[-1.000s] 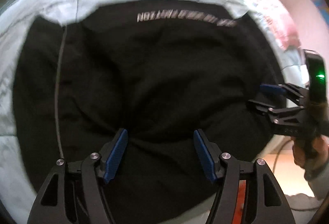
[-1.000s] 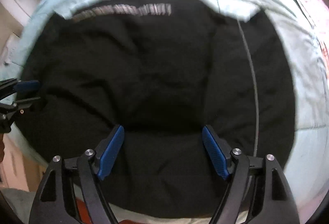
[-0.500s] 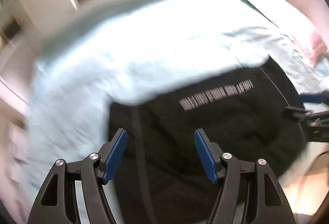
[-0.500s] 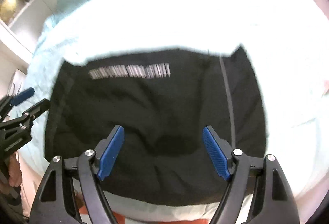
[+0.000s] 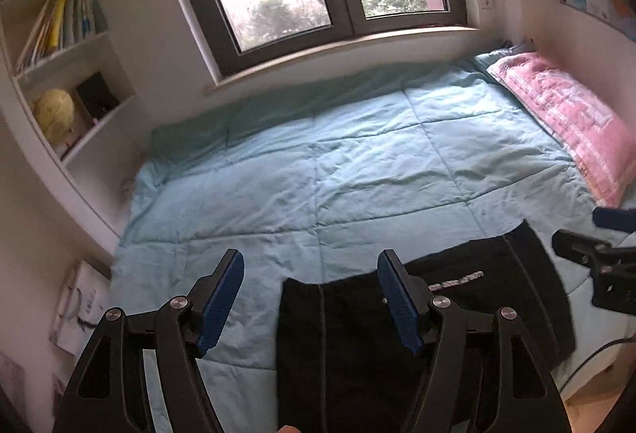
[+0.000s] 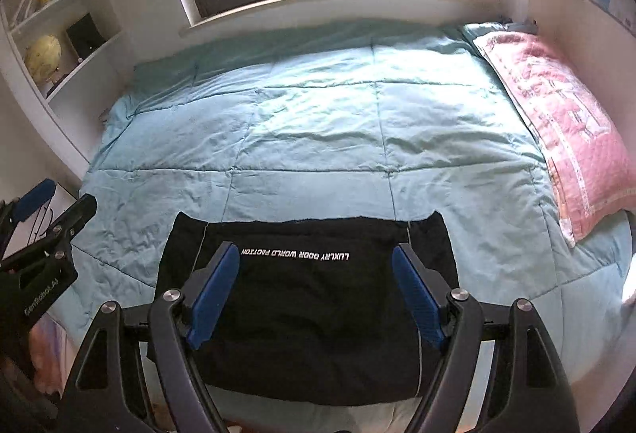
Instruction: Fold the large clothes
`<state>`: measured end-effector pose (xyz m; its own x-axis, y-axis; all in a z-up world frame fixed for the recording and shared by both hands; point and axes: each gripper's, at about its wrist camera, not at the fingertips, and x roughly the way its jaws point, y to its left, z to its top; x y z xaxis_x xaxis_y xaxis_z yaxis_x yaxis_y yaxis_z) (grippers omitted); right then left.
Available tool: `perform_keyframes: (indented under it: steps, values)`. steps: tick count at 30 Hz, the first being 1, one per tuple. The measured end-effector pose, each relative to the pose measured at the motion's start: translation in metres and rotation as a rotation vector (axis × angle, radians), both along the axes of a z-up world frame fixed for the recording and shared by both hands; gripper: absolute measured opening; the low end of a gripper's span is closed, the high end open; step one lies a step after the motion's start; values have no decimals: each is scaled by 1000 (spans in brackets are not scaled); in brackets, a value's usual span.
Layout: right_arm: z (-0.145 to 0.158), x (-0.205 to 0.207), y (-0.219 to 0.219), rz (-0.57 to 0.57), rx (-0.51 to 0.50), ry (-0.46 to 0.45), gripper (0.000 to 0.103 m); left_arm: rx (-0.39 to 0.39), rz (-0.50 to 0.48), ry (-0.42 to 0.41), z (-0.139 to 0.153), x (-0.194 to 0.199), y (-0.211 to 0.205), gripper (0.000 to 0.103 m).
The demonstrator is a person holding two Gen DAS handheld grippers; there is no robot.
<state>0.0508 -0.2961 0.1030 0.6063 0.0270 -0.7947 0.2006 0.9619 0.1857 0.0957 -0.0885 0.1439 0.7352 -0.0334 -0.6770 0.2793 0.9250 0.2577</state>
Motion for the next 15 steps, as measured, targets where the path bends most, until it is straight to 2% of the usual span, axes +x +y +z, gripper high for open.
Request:
perform_keyframes:
  steps: [5, 15]
  values:
    - [-10, -5, 1, -21, -7, 54, 82, -65, -23, 114, -26, 1, -6, 71]
    - [-43, -5, -7, -58, -9, 140, 82, -88, -34, 214, -52, 4, -17, 71]
